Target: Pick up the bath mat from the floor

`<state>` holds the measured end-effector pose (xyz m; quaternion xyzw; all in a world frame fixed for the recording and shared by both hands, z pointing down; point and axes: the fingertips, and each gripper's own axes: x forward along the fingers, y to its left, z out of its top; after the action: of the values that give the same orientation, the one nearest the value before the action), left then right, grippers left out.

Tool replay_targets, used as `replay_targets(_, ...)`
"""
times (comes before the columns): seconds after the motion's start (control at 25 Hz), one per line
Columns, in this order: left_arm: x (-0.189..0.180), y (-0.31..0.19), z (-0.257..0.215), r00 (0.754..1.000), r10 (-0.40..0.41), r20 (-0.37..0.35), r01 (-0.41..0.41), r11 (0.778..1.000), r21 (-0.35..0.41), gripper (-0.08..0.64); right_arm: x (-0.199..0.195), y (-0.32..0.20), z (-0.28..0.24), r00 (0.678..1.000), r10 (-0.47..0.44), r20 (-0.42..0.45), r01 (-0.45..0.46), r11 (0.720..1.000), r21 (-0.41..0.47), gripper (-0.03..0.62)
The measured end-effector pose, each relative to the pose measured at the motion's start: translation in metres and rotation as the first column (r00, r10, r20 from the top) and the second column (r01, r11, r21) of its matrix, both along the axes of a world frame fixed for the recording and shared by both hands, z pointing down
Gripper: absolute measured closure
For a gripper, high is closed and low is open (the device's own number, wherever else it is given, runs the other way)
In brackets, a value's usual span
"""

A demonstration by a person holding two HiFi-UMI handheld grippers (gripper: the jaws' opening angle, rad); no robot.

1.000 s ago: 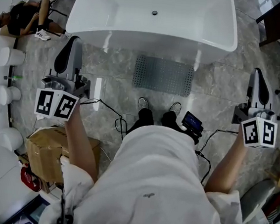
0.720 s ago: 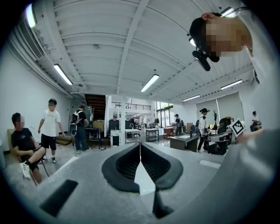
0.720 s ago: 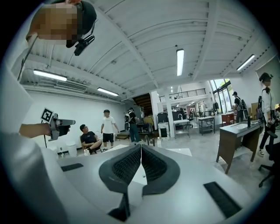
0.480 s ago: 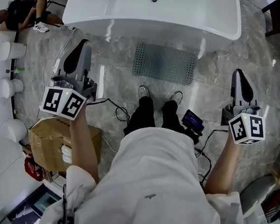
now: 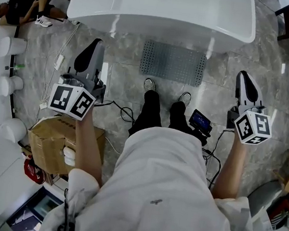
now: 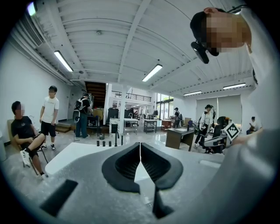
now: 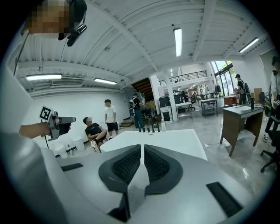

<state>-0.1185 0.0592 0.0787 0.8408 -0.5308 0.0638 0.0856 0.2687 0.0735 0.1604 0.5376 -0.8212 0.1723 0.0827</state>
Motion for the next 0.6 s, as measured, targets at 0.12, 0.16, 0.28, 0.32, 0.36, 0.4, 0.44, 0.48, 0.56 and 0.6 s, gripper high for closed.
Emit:
replay_targets(0.12,-0.012,-0.015,0.012,1.0,0.022,-0.009,-0.022,1.0,-0.022,0.545,-0.016,-0.007,0.006,1.0,0.014,-0.012,-0.015,1.0,-0.026,0.583)
replay_targets(0.16,-0.016,-0.02,0.016,0.999,0.031,-0.012,-0.031,0.999,-0.029,0.545,-0.021,-0.008,0.008,1.0,0.021,-0.016,-0.022,0.999,-0.036,0.583)
replay_targets(0.28,-0.032,-0.032,0.03,0.997,0.07,-0.017,-0.071,0.996,-0.05,0.545,-0.041,-0.008,0.015,0.998,0.052,-0.036,-0.054,0.996,-0.067,0.582)
replay_targets(0.32,-0.039,-0.035,0.036,0.996,0.084,-0.021,-0.086,0.995,-0.059,0.545,-0.048,-0.006,0.018,0.997,0.062,-0.044,-0.066,0.995,-0.079,0.582)
replay_targets(0.36,-0.045,-0.039,0.042,0.995,0.098,-0.026,-0.099,0.993,-0.07,0.545,-0.054,-0.005,0.021,0.996,0.071,-0.054,-0.075,0.993,-0.092,0.581)
replay_targets(0.4,-0.051,-0.043,0.049,0.994,0.109,-0.031,-0.111,0.99,-0.082,0.545,-0.06,-0.004,0.026,0.995,0.076,-0.065,-0.083,0.991,-0.106,0.581)
replay_targets(0.44,-0.057,-0.048,0.057,0.992,0.12,-0.036,-0.123,0.988,-0.097,0.545,-0.066,-0.005,0.032,0.994,0.079,-0.078,-0.088,0.989,-0.122,0.581)
replay_targets(0.48,-0.062,-0.054,0.066,0.991,0.132,-0.039,-0.135,0.984,-0.113,0.545,-0.072,-0.007,0.039,0.993,0.079,-0.09,-0.091,0.986,-0.141,0.581)
replay_targets(0.56,-0.07,-0.065,0.088,0.986,0.164,-0.039,-0.168,0.975,-0.144,0.545,-0.083,-0.01,0.06,0.991,0.07,-0.115,-0.091,0.978,-0.187,0.581)
replay_targets(0.6,-0.074,-0.071,0.099,0.983,0.18,-0.036,-0.183,0.97,-0.159,0.545,-0.088,-0.012,0.071,0.989,0.064,-0.132,-0.09,0.974,-0.207,0.581)
